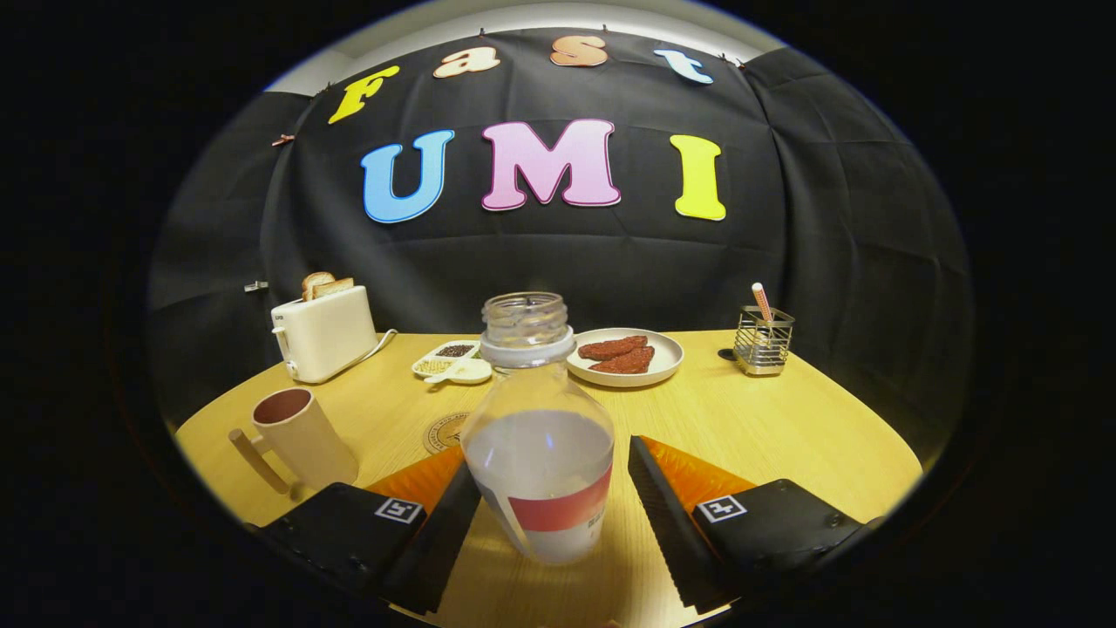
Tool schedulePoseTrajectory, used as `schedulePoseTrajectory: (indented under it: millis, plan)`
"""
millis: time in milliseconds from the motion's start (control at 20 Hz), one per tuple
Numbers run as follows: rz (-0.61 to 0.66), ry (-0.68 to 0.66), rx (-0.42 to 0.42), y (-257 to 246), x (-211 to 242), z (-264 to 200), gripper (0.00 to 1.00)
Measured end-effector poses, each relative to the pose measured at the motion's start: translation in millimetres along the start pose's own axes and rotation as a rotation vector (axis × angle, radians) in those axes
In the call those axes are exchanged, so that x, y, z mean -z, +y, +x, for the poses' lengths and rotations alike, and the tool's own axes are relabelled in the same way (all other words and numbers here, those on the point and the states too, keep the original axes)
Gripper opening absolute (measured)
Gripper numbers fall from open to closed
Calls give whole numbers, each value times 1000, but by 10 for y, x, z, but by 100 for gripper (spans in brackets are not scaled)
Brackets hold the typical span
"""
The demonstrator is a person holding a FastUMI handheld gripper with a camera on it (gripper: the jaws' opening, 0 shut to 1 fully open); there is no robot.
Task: Take the bottle from table, then pour the juice into the cup, finally place the bottle on the coaster
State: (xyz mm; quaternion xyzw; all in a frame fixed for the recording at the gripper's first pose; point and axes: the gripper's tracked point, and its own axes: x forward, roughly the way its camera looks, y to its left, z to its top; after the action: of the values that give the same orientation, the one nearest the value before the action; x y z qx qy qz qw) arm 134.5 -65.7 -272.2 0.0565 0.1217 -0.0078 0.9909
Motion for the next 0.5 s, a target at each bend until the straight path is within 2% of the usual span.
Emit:
schedulePoseTrajectory:
  millis: [100, 250, 500]
  plan:
    - [10, 15, -9, 9, 32, 34, 97]
    - [0, 16, -9, 21, 27, 54, 79]
    - [-65, 45, -61, 115, 38, 32, 74]
